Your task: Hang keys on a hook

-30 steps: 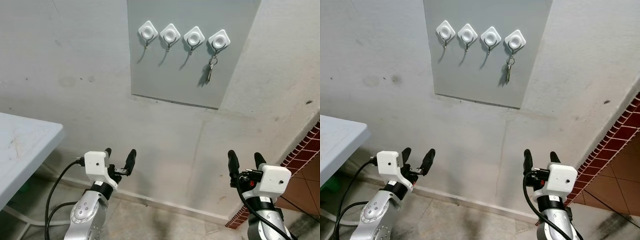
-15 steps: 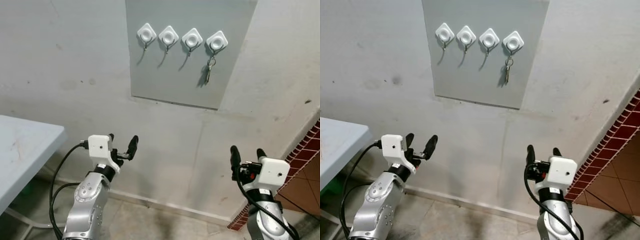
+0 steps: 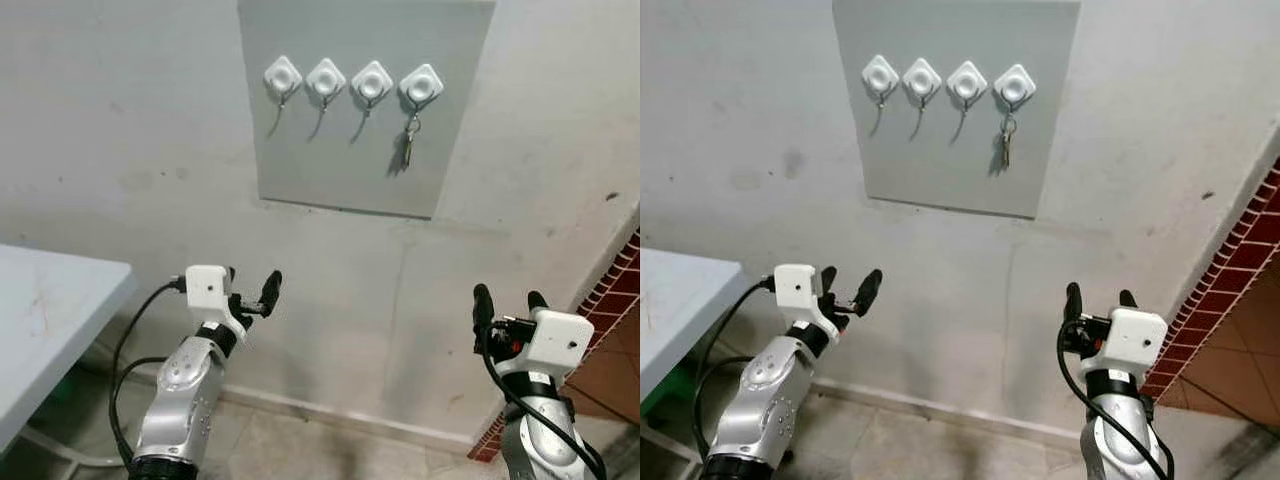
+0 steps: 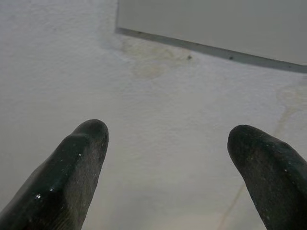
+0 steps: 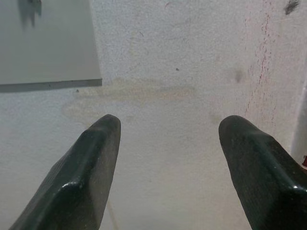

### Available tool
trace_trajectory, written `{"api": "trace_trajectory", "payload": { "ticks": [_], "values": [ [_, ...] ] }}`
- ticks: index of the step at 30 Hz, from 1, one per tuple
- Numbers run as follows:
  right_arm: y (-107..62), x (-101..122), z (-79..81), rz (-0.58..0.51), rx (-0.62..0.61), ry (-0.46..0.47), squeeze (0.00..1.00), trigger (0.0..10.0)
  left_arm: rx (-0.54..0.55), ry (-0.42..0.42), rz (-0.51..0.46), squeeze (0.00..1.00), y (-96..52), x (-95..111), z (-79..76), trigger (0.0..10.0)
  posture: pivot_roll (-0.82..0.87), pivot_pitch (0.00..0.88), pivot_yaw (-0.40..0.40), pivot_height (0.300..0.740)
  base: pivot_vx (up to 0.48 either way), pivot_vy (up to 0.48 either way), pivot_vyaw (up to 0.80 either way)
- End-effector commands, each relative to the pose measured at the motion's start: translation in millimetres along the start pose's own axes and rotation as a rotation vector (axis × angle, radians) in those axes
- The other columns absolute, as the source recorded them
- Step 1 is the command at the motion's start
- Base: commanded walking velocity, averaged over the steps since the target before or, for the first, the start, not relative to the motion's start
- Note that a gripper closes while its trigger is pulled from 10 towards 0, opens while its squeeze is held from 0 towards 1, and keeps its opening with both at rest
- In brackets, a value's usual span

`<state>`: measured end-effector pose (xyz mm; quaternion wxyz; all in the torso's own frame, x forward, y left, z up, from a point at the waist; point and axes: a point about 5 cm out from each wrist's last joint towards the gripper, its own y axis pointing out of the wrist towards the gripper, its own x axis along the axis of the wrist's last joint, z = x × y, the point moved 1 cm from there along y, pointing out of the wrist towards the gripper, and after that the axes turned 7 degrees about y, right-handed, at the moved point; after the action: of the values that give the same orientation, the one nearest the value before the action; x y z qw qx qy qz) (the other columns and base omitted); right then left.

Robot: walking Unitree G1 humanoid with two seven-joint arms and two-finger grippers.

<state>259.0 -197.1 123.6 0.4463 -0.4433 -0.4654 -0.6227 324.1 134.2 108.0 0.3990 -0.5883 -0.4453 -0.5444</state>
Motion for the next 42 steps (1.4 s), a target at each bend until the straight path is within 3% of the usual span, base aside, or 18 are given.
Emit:
{"api": "trace_trajectory", "payload": {
  "ticks": [1, 18, 25, 34, 42],
  "values": [
    [-0.3, 1, 2.2, -0.008, -0.012, 0.013, 0.0, 10.0, -0.011, 0.007, 0.007, 0.0, 5.3, 5, 2.2, 10.0, -0.14, 0.0, 0.101, 0.74, 0.0, 0.0, 0.0],
    [9.0, -2, 2.9, 0.004, 0.023, 0.019, 0.0, 10.0, 0.007, 0.01, -0.028, 0.0, 11.0, 12, 7.7, 10.0, -0.09, 0.0, 0.058, 0.74, 0.0, 0.0, 0.0],
    [18.4, -3, 9.5, 0.007, 0.047, 0.026, 0.0, 10.0, 0.045, 0.024, -0.049, 0.0, 11.8, 18, 16.8, 10.0, -0.07, 0.0, 0.04, 0.74, 0.0, 0.0, 0.0],
    [17.0, -5, 5.2, 0.021, 0.051, -0.013, 0.0, 10.0, 0.04, 0.021, -0.053, 0.0, 11.4, 16, 13.9, 10.0, -0.07, 0.0, 0.03, 0.74, 0.0, 0.0, 0.0],
    [20.7, -4, 3.0, 0.022, 0.048, -0.031, 0.0, 10.0, 0.036, 0.015, -0.051, 0.0, 13.5, 15, 8.9, 10.0, -0.07, 0.0, 0.026, 0.74, 0.0, 0.0, 0.75]
  ]
}}
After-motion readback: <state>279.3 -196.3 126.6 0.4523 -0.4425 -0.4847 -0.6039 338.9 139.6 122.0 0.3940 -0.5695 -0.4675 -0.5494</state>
